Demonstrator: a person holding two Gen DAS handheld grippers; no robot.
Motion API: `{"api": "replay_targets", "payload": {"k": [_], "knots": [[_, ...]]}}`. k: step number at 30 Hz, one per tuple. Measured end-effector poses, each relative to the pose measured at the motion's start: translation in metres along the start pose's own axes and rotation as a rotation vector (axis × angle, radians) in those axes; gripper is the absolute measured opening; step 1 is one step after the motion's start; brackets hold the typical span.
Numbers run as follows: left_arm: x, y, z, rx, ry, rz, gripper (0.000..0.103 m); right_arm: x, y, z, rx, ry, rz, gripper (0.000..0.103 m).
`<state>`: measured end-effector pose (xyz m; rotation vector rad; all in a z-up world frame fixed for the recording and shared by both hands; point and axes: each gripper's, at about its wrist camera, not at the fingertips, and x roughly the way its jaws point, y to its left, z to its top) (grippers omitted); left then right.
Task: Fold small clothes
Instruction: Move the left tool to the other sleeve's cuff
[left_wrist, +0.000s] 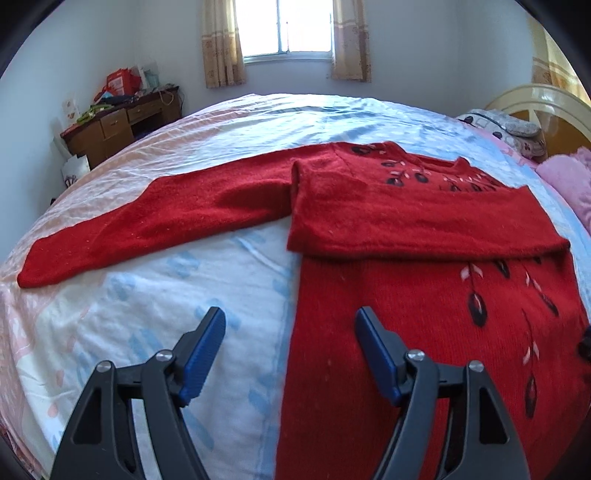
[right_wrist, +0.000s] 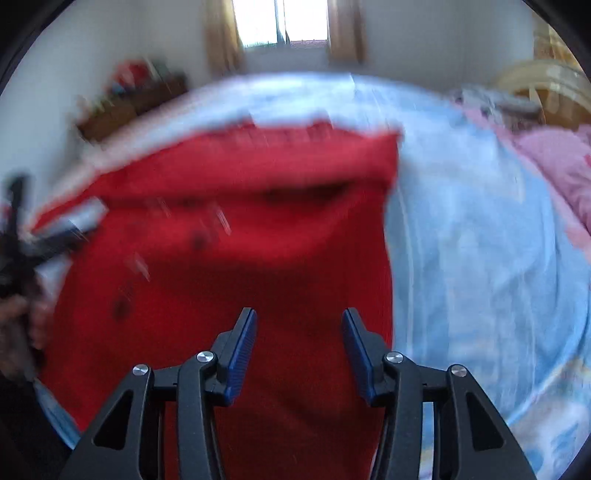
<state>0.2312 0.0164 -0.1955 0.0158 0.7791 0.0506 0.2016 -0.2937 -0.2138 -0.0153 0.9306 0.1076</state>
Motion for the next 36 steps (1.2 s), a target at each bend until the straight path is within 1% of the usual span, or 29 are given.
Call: {"api": "replay_targets", "payload": {"k": [1, 4, 7, 8, 11, 13, 17, 18, 20, 21, 22, 23, 25, 26, 28, 29, 30, 32, 35, 36], "knots": [[-0.002, 0.001, -0.002, 0.003, -0.002, -0.003, 0.075, -0.005, -0.001, -0.005, 0.0, -0.026, -0.003, 0.049], [-0.01, 0.004, -0.011, 0.005, 0.001, -0.021, 0.081, -0.019, -0.007, -0.027, 0.022, 0.001, -0.017, 0.049], [-0.018, 0.005, -0.023, 0.027, 0.0, -0.041, 0.082, -0.031, -0.005, -0.048, 0.019, 0.041, -0.027, 0.049], [-0.021, 0.005, -0.025, 0.036, 0.002, -0.046, 0.082, -0.031, -0.005, -0.051, 0.016, 0.052, -0.03, 0.049], [-0.027, 0.005, -0.032, 0.064, 0.013, -0.052, 0.082, -0.037, 0.002, -0.053, -0.015, 0.108, -0.075, 0.05], [-0.033, 0.007, -0.036, 0.068, 0.018, -0.057, 0.082, -0.04, 0.008, -0.052, -0.019, 0.107, -0.089, 0.049], [-0.038, 0.018, -0.039, 0.065, 0.03, -0.047, 0.082, -0.046, 0.041, -0.035, -0.072, 0.03, -0.002, 0.051], [-0.037, 0.02, -0.039, 0.061, 0.033, -0.038, 0.082, -0.044, 0.055, -0.028, -0.102, 0.002, 0.017, 0.052], [-0.034, 0.025, -0.038, 0.054, 0.042, -0.023, 0.083, -0.033, 0.073, -0.02, -0.131, -0.017, 0.061, 0.052], [-0.034, 0.028, -0.039, 0.052, 0.048, -0.014, 0.083, -0.028, 0.078, -0.02, -0.134, -0.007, 0.075, 0.052], [-0.033, 0.03, -0.039, 0.048, 0.053, -0.01, 0.083, -0.016, 0.085, -0.021, -0.132, 0.031, 0.093, 0.052], [-0.034, 0.034, -0.039, 0.041, 0.053, -0.013, 0.083, -0.01, 0.089, -0.025, -0.139, 0.046, 0.091, 0.055], [-0.035, 0.04, -0.038, 0.043, 0.049, 0.004, 0.086, -0.013, 0.098, -0.039, -0.208, 0.025, 0.055, 0.064], [-0.036, 0.044, -0.036, 0.045, 0.042, 0.019, 0.089, -0.013, 0.101, -0.041, -0.231, 0.039, 0.049, 0.065], [-0.035, 0.054, -0.032, 0.037, 0.035, 0.047, 0.094, -0.02, 0.11, -0.047, -0.253, 0.088, 0.072, 0.067], [-0.033, 0.06, -0.028, 0.026, 0.031, 0.064, 0.094, -0.023, 0.116, -0.045, -0.277, 0.098, 0.077, 0.067], [-0.031, 0.067, -0.025, 0.009, 0.027, 0.078, 0.094, -0.024, 0.12, -0.043, -0.285, 0.095, 0.087, 0.067], [-0.028, 0.081, -0.019, -0.023, 0.031, 0.098, 0.094, -0.028, 0.131, -0.027, -0.292, 0.045, 0.126, 0.067], [-0.026, 0.095, -0.014, -0.044, 0.02, 0.135, 0.094, -0.027, 0.157, 0.002, -0.316, -0.064, 0.167, 0.067], [-0.024, 0.099, -0.013, -0.044, 0.019, 0.152, 0.094, -0.023, 0.162, 0.008, -0.317, -0.077, 0.178, 0.067]]}}
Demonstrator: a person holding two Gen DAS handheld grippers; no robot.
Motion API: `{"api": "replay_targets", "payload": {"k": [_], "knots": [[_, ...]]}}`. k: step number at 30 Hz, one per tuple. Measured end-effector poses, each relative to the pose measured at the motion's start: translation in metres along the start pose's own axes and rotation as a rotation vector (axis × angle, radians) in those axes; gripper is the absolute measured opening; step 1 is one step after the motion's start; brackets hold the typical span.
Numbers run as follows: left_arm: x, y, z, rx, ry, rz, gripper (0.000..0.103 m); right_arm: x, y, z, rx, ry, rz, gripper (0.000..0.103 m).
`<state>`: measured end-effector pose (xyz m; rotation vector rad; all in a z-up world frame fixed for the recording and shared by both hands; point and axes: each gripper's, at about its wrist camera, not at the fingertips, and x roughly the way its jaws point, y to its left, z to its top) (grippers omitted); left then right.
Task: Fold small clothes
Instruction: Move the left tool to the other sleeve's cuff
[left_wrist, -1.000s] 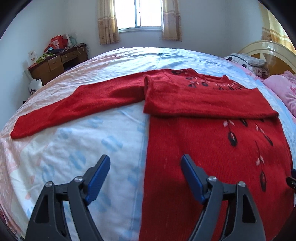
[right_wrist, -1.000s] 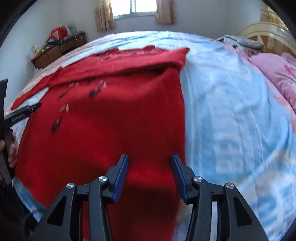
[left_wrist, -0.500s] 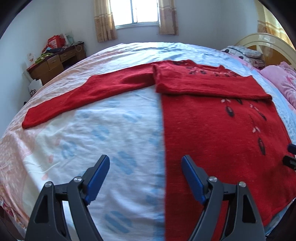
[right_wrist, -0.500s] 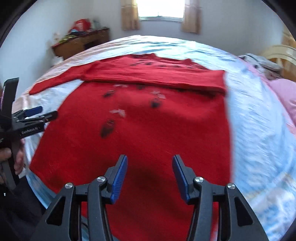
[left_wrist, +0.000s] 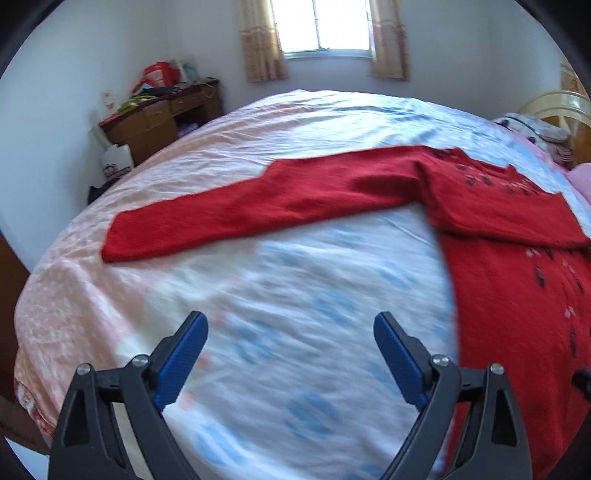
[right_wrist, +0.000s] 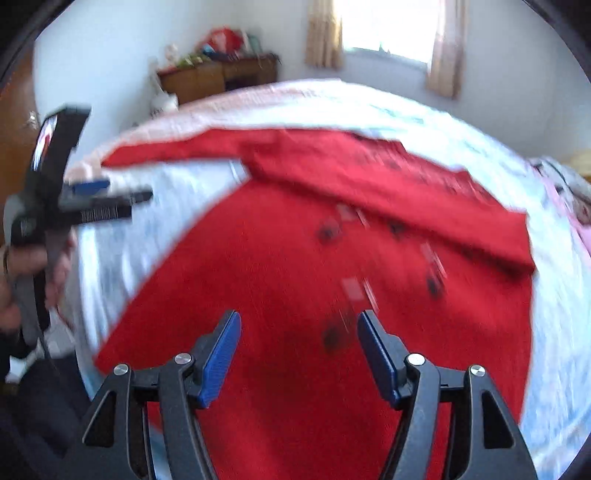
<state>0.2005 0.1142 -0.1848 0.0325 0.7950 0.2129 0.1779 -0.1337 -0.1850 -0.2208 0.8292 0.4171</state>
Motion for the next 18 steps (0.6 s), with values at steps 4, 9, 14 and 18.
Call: {"api": "replay_targets", "payload": {"k": [4, 9, 14, 18], "knots": [[0.012, 0.018, 0.004, -0.014, 0.022, 0.053, 0.094, 0.035, 0.02, 0.03, -0.005, -0.032, 0.028, 0.067], [0.026, 0.04, 0.009, -0.03, 0.047, 0.103, 0.094, 0.065, 0.035, 0.031, 0.029, 0.018, 0.068, 0.067], [0.039, 0.058, 0.012, -0.03, 0.057, 0.143, 0.094, 0.053, 0.061, 0.005, -0.085, -0.03, 0.004, 0.074], [0.046, 0.076, 0.02, -0.055, 0.046, 0.17, 0.094, 0.045, 0.068, -0.007, -0.093, -0.032, 0.012, 0.077]]}}
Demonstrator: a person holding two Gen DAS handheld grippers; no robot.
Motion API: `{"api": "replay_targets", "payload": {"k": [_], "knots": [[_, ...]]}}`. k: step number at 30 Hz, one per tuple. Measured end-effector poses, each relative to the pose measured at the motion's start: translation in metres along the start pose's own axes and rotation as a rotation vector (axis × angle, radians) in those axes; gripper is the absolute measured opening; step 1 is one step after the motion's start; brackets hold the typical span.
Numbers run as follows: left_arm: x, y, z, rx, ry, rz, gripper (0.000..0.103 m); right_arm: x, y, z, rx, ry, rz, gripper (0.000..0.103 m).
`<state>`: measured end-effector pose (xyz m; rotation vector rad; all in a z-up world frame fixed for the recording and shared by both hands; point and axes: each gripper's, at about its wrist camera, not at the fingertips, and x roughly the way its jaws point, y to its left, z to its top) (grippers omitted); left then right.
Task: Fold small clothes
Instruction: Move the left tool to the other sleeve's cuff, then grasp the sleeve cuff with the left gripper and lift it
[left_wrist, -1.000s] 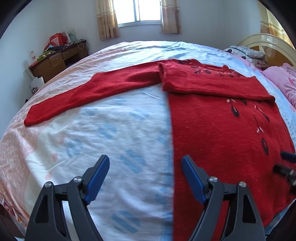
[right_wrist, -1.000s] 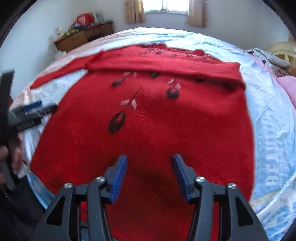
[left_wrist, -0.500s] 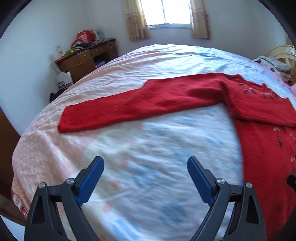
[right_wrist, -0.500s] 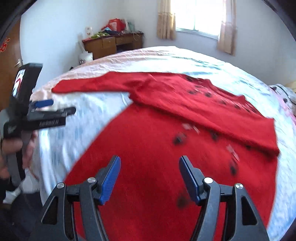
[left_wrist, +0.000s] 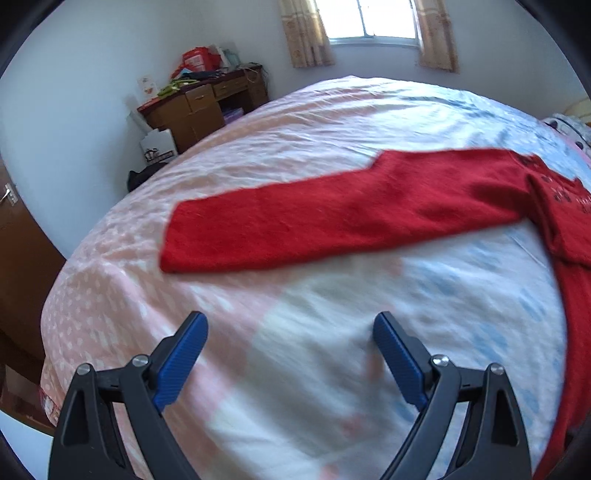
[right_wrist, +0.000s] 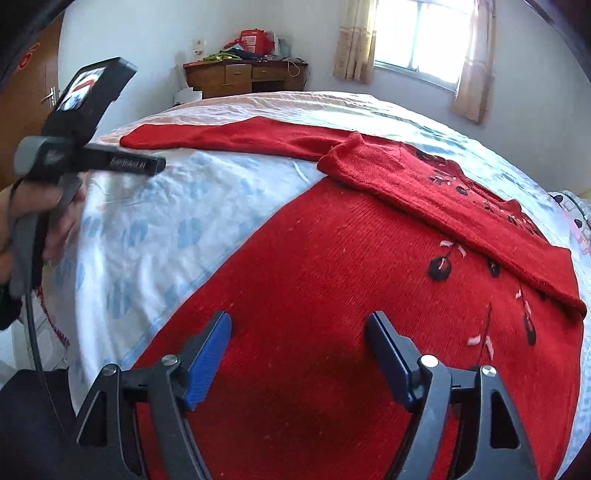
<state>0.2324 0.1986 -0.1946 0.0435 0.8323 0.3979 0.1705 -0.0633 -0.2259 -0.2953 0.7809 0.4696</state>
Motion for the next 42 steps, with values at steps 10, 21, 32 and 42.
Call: {"api": "replay_targets", "payload": {"k": [10, 21, 32, 42], "knots": [[0.038, 0.091, 0.033, -0.251, -0.011, 0.063, 0.091, -0.004, 0.014, -0.015, 0.008, -0.051, -0.043, 0.082], [0.062, 0.08, 0.043, -0.26, 0.028, 0.013, 0.042, -0.005, 0.015, -0.015, 0.01, -0.052, -0.043, 0.083], [0.037, 0.083, 0.061, -0.266, 0.004, -0.024, 0.007, -0.008, 0.01, -0.012, 0.028, -0.026, -0.006, 0.084], [0.006, 0.083, 0.077, -0.304, -0.043, -0.125, 0.007, -0.019, -0.01, 0.001, 0.103, -0.009, 0.044, 0.084]]}}
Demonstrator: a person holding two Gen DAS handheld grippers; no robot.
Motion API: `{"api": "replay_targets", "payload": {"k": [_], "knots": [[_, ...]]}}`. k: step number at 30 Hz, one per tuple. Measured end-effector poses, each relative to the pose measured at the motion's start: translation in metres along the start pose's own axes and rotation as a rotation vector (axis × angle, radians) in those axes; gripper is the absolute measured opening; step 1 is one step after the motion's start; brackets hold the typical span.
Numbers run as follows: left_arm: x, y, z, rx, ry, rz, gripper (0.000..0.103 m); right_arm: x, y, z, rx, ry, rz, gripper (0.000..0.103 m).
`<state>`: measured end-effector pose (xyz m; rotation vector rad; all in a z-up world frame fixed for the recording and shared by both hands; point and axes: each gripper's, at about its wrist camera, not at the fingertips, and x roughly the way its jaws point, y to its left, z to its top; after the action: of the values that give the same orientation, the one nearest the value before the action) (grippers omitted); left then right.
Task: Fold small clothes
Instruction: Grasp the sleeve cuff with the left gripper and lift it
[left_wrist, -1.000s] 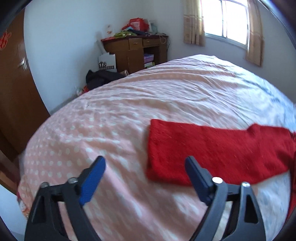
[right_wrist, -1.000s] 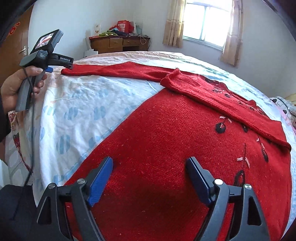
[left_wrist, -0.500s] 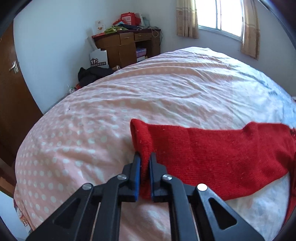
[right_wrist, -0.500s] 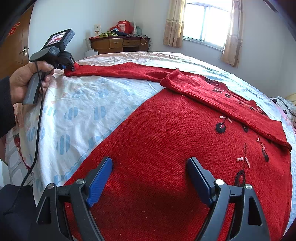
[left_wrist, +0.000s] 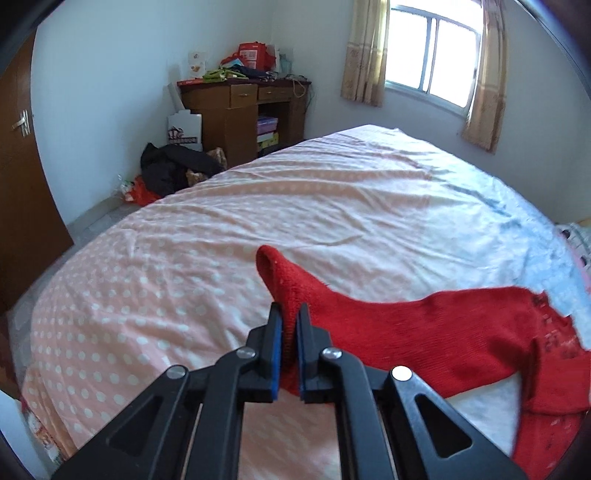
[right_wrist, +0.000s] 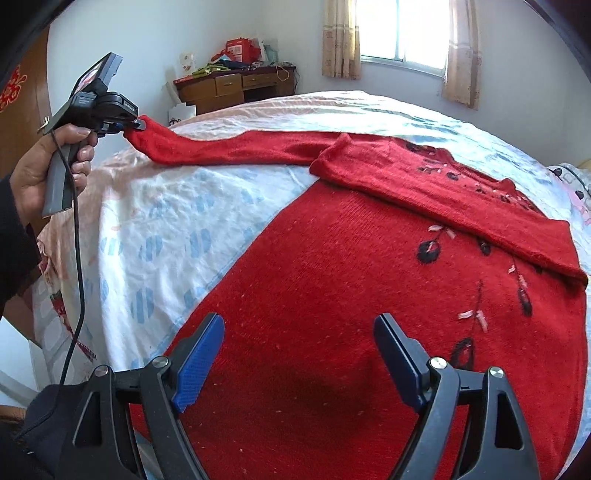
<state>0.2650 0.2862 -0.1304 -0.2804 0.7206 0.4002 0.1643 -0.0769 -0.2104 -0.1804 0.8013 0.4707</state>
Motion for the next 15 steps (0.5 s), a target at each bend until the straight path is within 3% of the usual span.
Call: {"api": "replay_targets", "payload": {"k": [6, 15], "knots": [[-0.017, -0.018, 0.013, -0.017, -0.009, -0.089, 0.007, -0.015, -0.023, 0.006, 0.032, 0.02, 0.028, 0.084], [-0.058, -0.065, 0.04, 0.022, -0.097, -0.167, 0.007, -0.063, -0.087, -0.007, 0.084, -0.011, -0.08, 0.084]]}}
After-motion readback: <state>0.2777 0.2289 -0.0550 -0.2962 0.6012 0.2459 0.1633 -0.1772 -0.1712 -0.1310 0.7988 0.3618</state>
